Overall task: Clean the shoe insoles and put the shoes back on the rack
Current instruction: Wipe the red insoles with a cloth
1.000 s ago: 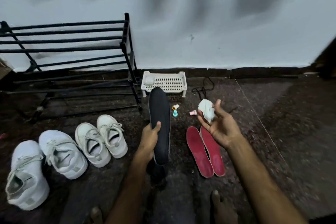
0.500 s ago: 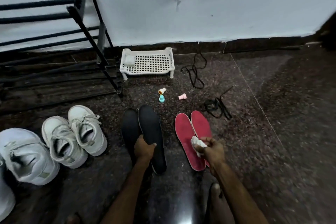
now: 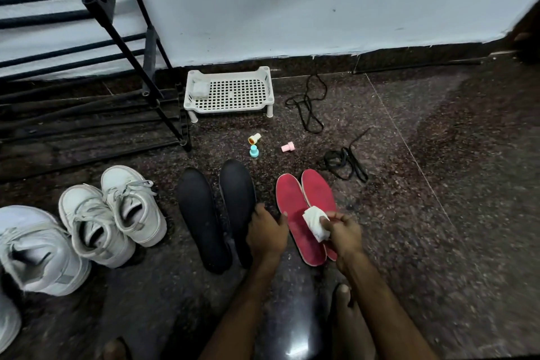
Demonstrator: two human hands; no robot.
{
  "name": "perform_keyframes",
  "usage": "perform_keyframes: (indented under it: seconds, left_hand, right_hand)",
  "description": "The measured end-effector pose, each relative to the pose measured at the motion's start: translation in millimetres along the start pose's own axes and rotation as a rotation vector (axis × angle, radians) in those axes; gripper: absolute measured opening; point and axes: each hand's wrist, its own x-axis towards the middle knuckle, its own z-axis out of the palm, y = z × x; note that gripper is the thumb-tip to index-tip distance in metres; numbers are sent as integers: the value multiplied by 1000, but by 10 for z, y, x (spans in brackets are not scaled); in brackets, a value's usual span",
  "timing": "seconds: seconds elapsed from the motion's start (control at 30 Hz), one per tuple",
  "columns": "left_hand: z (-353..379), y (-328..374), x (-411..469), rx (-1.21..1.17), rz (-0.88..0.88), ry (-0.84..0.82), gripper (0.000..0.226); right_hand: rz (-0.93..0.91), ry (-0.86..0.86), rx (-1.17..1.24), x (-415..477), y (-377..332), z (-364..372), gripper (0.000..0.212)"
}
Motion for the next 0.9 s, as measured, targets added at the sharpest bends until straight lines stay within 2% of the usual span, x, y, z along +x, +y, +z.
perform_keyframes:
  seconds: [0.1,0.23,0.3,0.4,0.47,0.6,0.67,0.73,0.8,0.9]
  left_hand:
    - [171,56,-88,117,-48,-116,62]
    - [348,44,-81,137,-68,-98,62]
    - [390,52,-52,131,-88,-105,54]
    - [390,26,4,62,-132,-148,32]
    - [373,-19,49,-82,-146,-169,20]
    - [157,-58,100,-651,-306,-210,15]
    - [-127,8,68,-849,-312,-246,10]
    - [-481,126,25,-979,-244,-264,9]
    - [-881,264,-51,-1110,-132,-273,8]
    - [-1446,455,-182,-1308,-12,-282,5]
  right_hand:
    - [-17,51,46,-39,-70,-54,25]
    - [-24,11,15,-90,-74,-110,27]
    - [-17,-25,32,-94,-56,-136,27]
    - [8,-38,72,-106,-83,-151,25]
    - [9,-59,101,-150,-128,-132,23]
    - [11,-182,217,-238,-229,-40,17]
    - [31,-285,314,-354,-352,44,17]
    - [-2,-407,384,-520,-549,151,25]
    - [-83,-530,398,-730,-799,256,43]
    - [-247,-654,281,-1104,-1166,458,54]
